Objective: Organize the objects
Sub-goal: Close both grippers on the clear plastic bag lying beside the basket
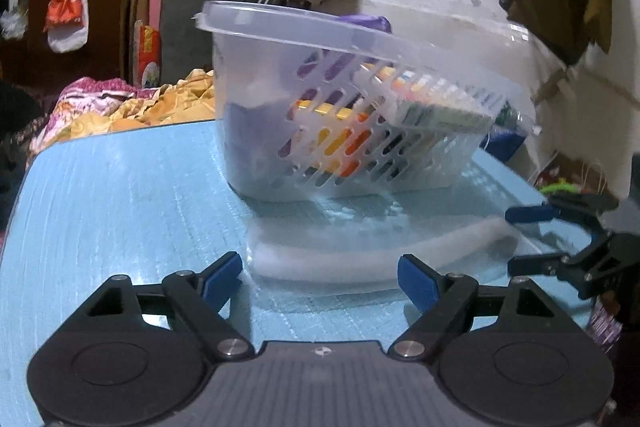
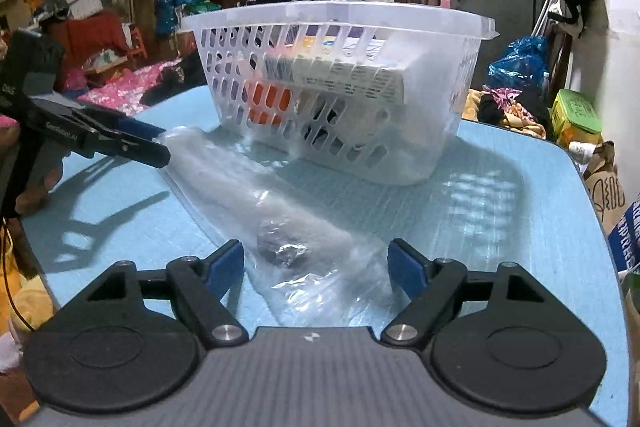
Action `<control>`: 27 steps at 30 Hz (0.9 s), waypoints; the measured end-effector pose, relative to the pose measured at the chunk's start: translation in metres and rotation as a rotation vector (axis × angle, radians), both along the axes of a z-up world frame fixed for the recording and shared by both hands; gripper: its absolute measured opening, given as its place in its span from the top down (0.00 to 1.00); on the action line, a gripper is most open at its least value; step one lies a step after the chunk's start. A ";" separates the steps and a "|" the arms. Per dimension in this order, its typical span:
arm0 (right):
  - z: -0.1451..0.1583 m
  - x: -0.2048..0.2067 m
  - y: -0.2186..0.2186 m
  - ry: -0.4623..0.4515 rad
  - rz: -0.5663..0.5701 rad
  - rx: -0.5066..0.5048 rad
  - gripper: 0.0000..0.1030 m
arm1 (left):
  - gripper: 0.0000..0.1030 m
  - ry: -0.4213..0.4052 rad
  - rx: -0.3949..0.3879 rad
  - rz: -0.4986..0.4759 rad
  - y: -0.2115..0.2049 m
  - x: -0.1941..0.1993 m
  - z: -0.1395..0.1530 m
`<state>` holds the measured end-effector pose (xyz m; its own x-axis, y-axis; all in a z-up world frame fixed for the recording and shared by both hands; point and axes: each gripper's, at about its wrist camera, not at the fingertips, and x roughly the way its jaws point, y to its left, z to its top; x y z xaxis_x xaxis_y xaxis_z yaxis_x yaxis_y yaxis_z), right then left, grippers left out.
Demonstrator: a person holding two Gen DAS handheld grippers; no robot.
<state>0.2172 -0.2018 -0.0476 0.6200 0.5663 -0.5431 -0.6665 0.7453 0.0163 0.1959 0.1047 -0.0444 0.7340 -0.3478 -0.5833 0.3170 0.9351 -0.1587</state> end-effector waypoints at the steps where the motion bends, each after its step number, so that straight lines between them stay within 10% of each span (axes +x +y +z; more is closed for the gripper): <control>1: 0.000 0.000 0.000 -0.003 0.002 0.001 0.26 | 0.15 -0.002 0.019 0.000 -0.003 0.001 0.000; 5: 0.001 -0.001 -0.002 -0.019 -0.002 0.006 0.40 | 0.22 -0.016 0.078 0.004 -0.011 -0.002 0.000; 16: 0.001 -0.004 -0.005 -0.048 0.021 0.032 0.66 | 0.80 -0.063 0.083 0.034 -0.010 -0.018 0.006; 27: 0.008 -0.010 -0.012 -0.077 0.027 0.064 0.75 | 0.93 -0.154 0.071 0.056 -0.017 -0.043 0.010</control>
